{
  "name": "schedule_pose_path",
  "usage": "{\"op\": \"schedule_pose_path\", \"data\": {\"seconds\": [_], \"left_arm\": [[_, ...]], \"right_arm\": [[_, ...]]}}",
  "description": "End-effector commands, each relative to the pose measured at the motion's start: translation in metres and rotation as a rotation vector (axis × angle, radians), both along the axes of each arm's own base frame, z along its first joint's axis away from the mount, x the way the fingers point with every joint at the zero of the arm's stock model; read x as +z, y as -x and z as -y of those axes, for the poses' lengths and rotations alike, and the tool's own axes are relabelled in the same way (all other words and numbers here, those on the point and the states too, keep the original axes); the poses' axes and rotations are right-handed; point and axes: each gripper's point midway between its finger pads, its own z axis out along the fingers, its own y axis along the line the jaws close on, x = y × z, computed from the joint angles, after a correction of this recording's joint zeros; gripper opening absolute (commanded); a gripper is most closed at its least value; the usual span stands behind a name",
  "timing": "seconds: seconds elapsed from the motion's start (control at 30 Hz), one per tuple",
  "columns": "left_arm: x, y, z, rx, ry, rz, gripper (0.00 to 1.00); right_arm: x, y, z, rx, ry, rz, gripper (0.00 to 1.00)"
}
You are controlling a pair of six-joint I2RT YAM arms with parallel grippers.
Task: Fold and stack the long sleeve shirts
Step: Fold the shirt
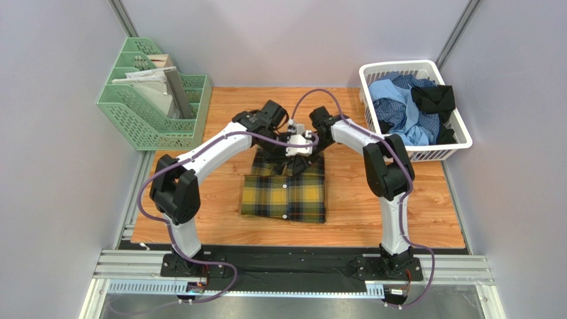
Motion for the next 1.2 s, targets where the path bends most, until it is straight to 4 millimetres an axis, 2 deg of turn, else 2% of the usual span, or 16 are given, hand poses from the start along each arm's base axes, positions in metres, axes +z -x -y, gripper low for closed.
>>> {"op": "schedule_pose_path", "data": {"seconds": [0.0, 0.03, 0.07, 0.2, 0.33, 0.43, 0.53, 0.6, 0.67, 0.7, 0.73, 0.8, 0.87, 0.93, 1.03, 1.17], "left_arm": [[0.052, -0.002, 0.011, -0.034, 0.159, 0.056, 0.5], [0.049, 0.002, 0.008, -0.031, 0.161, 0.048, 0.59], [0.032, 0.01, 0.003, -0.026, 0.139, 0.009, 0.6], [-0.008, 0.018, -0.001, -0.002, 0.109, -0.063, 0.61], [-0.045, 0.031, -0.004, 0.012, 0.062, -0.184, 0.59], [-0.072, 0.048, -0.012, 0.02, -0.003, -0.255, 0.51], [-0.088, 0.073, -0.019, 0.003, -0.051, -0.314, 0.37], [-0.086, 0.092, -0.015, -0.002, -0.038, -0.349, 0.33], [-0.09, 0.114, -0.019, -0.01, -0.049, -0.395, 0.29], [-0.08, 0.127, -0.015, -0.023, -0.03, -0.397, 0.29], [-0.082, 0.14, -0.02, -0.024, -0.036, -0.42, 0.29], [-0.064, 0.157, -0.018, -0.014, 0.007, -0.437, 0.29], [-0.057, 0.166, -0.02, -0.009, 0.027, -0.462, 0.31], [-0.047, 0.169, -0.024, -0.013, 0.037, -0.444, 0.41], [-0.037, 0.171, -0.023, -0.026, 0.061, -0.438, 0.5], [-0.038, 0.171, -0.017, -0.03, 0.071, -0.466, 0.55]], "right_arm": [[0.028, -0.048, 0.014, -0.049, -0.016, 0.142, 0.32], [0.029, -0.054, 0.009, -0.053, -0.022, 0.147, 0.32], [0.031, -0.057, 0.006, -0.059, -0.04, 0.14, 0.32], [0.019, -0.061, -0.01, -0.07, -0.06, 0.098, 0.32], [-0.002, -0.051, -0.019, -0.071, -0.055, 0.03, 0.31], [-0.023, -0.032, -0.02, -0.051, -0.027, -0.022, 0.3], [-0.038, -0.009, -0.02, -0.022, -0.01, -0.061, 0.3], [-0.045, 0.01, -0.019, -0.001, 0.004, -0.085, 0.29], [-0.042, 0.026, -0.021, 0.018, -0.01, -0.109, 0.29], [-0.037, 0.041, -0.021, 0.028, -0.013, -0.128, 0.3], [-0.03, 0.048, -0.021, 0.034, -0.029, -0.134, 0.3], [-0.019, 0.059, -0.021, 0.035, -0.044, -0.159, 0.3], [0.002, 0.062, -0.019, 0.04, -0.065, -0.145, 0.31], [0.024, 0.052, -0.021, 0.037, -0.101, -0.099, 0.32], [0.039, 0.03, -0.021, 0.013, -0.117, -0.057, 0.34], [0.036, 0.003, -0.021, -0.019, -0.109, -0.033, 0.34]]}}
